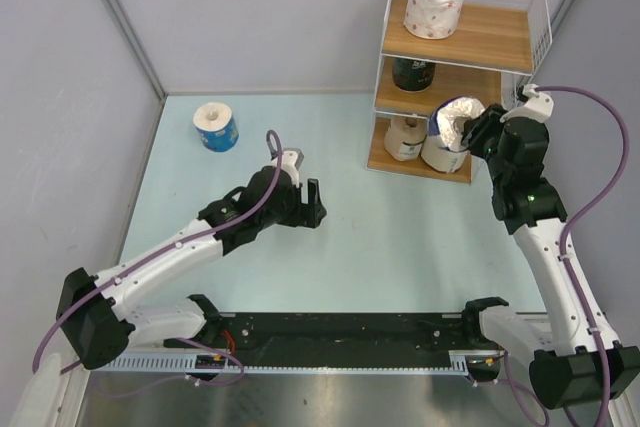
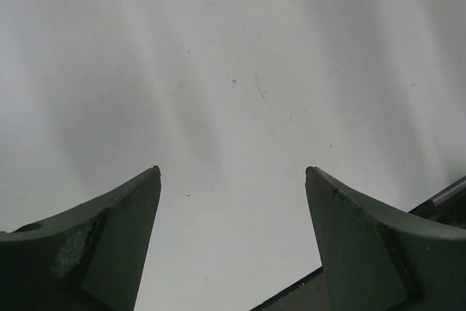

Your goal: Place and organize the paper towels onto the shelf

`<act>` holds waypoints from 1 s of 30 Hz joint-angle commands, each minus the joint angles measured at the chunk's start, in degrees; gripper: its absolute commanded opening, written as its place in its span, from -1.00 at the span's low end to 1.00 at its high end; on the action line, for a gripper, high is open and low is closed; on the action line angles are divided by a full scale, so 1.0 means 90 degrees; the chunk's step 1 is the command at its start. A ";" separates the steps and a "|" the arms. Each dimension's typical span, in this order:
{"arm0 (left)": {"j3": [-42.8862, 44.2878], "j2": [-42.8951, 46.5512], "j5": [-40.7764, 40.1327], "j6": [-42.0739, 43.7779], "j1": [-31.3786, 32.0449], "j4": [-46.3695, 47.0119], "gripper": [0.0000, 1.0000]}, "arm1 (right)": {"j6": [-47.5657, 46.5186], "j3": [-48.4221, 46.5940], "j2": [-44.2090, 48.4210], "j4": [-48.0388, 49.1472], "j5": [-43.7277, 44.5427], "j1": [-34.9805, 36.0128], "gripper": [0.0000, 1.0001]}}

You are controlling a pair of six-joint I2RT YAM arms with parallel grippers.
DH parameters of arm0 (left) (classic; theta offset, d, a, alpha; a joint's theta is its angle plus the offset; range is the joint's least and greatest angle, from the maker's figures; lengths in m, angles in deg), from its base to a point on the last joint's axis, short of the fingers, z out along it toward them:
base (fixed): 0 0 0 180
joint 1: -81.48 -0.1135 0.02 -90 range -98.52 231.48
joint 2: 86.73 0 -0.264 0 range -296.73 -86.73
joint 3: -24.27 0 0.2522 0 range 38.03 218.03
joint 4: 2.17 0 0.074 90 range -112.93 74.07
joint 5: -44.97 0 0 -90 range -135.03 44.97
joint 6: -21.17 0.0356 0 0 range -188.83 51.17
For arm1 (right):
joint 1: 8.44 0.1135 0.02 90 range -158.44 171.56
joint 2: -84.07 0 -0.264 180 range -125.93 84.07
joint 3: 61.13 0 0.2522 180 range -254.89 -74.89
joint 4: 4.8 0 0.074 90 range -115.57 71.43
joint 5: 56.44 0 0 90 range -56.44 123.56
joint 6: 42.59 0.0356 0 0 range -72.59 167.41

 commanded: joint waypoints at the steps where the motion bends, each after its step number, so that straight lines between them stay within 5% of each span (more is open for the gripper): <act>1: -0.0110 0.0261 0.0002 0.0001 -0.0072 0.0059 0.70 | 0.0201 -0.0345 -0.0049 0.1206 0.0479 -0.0074 -0.35; 23: -0.0198 0.0192 0.0148 0.0021 -0.0180 0.0156 0.70 | 0.0250 -0.0931 -0.1298 0.2477 0.0617 -0.0357 -0.25; 30: -0.0296 0.0212 0.0197 -0.0038 -0.0190 0.0215 0.71 | 0.0386 -0.0951 -0.1446 0.2535 0.0353 -0.0455 0.31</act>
